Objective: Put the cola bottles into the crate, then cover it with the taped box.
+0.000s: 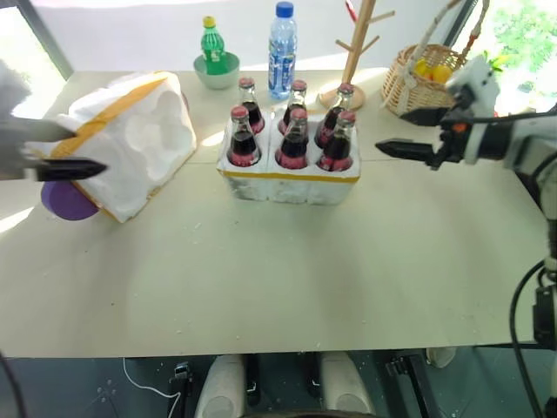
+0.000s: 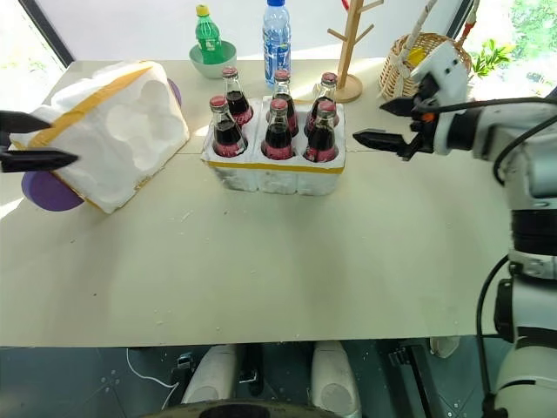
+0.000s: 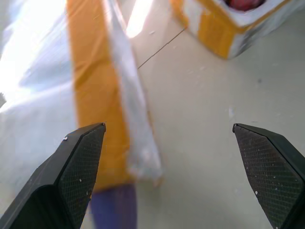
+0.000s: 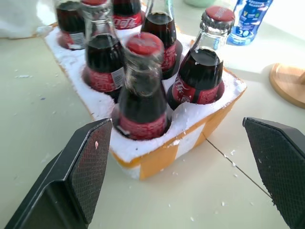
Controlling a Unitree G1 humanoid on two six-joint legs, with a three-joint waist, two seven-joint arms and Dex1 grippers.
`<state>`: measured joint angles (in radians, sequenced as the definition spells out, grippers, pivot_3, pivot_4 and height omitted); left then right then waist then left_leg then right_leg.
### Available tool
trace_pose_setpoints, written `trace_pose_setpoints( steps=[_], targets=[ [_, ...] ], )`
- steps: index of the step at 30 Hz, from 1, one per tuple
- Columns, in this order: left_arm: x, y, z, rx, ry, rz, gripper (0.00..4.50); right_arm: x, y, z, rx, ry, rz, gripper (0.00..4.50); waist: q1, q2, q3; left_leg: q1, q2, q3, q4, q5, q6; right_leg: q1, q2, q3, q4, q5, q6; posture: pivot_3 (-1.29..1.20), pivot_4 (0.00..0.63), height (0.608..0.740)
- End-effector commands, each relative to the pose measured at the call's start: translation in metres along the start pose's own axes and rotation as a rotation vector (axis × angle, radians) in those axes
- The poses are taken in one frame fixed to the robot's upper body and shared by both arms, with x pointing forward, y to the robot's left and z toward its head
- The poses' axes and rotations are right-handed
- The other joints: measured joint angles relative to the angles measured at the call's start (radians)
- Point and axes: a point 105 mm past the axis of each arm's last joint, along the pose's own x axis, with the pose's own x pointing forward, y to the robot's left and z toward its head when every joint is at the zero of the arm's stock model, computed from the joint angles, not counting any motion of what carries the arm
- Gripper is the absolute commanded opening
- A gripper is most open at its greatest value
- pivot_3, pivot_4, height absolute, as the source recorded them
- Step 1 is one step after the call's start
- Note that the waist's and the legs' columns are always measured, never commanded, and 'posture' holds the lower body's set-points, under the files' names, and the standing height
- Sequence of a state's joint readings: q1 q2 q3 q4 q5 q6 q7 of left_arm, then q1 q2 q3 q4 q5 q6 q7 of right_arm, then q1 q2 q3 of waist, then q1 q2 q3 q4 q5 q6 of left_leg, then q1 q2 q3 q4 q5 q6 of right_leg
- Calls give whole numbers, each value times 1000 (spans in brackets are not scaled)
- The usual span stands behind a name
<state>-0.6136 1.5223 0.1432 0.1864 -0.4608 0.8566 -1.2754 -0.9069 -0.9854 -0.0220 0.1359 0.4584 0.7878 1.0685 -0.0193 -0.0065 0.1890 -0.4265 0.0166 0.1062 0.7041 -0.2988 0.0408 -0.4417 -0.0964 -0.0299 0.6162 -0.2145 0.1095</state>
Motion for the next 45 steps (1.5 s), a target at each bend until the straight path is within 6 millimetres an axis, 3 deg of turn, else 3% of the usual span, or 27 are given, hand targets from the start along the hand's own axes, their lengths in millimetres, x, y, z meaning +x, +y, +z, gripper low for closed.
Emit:
trace_pose_setpoints(
  steps=[1,3,6,9,16,21,24,30,31,32,36,39,42,45],
  targets=[
    [-24,16,-31,-2,167,45,4500,-24,6,39,-79,-131,81,4479,-1,0,0,0,0,1,-2,0,0,-1,0,0,-1,0,-1,0,150,740],
    [-24,24,-50,-13,245,72,4500,-35,26,56,-96,-204,219,4479,0,0,0,0,0,2,-4,1,-1,-2,0,0,0,0,-1,0,150,740],
    [-9,33,-70,-36,306,86,4500,-48,59,74,-134,-273,420,4479,10,1,0,0,0,4,-5,2,-3,-2,1,-1,1,-1,-2,0,150,740],
    [7,40,-80,-47,341,73,4500,-50,75,84,-153,-311,487,4479,12,-1,-1,0,0,4,-4,1,-2,-2,1,-1,2,-1,-2,0,150,740],
    [54,46,-73,-81,336,8,4500,-48,90,84,-147,-318,514,4479,10,-6,-2,0,-1,4,-2,2,-4,-1,0,-2,3,0,-1,0,150,740],
    [73,45,-77,-77,364,-20,4500,-43,87,76,-122,-304,474,4479,5,-7,-2,-1,-1,4,-3,2,-3,-2,0,-2,4,0,-1,0,150,740],
    [76,42,-80,-74,373,-51,3584,-43,86,73,-115,-297,458,4500,5,-6,-2,0,0,4,-3,1,-2,-3,-1,-1,4,0,-1,0,150,740],
    [75,42,-79,-69,376,-62,605,-45,84,68,-98,-278,442,4500,8,-6,-2,0,0,2,-2,0,0,-3,-2,-1,5,0,-1,0,150,740],
    [74,43,-79,-62,375,-57,290,-46,83,68,-81,-273,445,4500,8,-6,-2,0,0,2,-2,0,0,-3,-2,-1,5,0,-1,0,150,740],
    [74,44,-78,-47,371,-50,259,-48,82,67,-68,-269,448,4500,8,-6,-2,0,0,2,-2,0,0,-3,-2,-1,5,0,-1,0,150,740],
    [75,41,-52,76,235,-73,259,-50,76,67,-72,-273,409,4500,8,-6,-2,0,0,1,-2,0,0,-3,-2,-2,6,0,-1,0,150,740],
    [77,51,-24,201,132,51,259,-51,73,65,-74,-270,374,4500,9,-7,-2,0,0,1,-1,1,-1,-3,-3,-2,6,0,-1,0,150,740],
    [80,65,38,406,-87,311,259,-53,74,61,-53,-268,368,4500,19,-7,-2,-1,0,0,-1,0,0,-3,-4,-3,6,0,-1,0,150,740],
    [77,61,86,624,-231,485,259,-55,75,58,-36,-268,360,4500,26,-8,-1,-1,-1,0,1,1,-1,-3,-5,-2,10,0,-1,0,150,740]
  ],
)
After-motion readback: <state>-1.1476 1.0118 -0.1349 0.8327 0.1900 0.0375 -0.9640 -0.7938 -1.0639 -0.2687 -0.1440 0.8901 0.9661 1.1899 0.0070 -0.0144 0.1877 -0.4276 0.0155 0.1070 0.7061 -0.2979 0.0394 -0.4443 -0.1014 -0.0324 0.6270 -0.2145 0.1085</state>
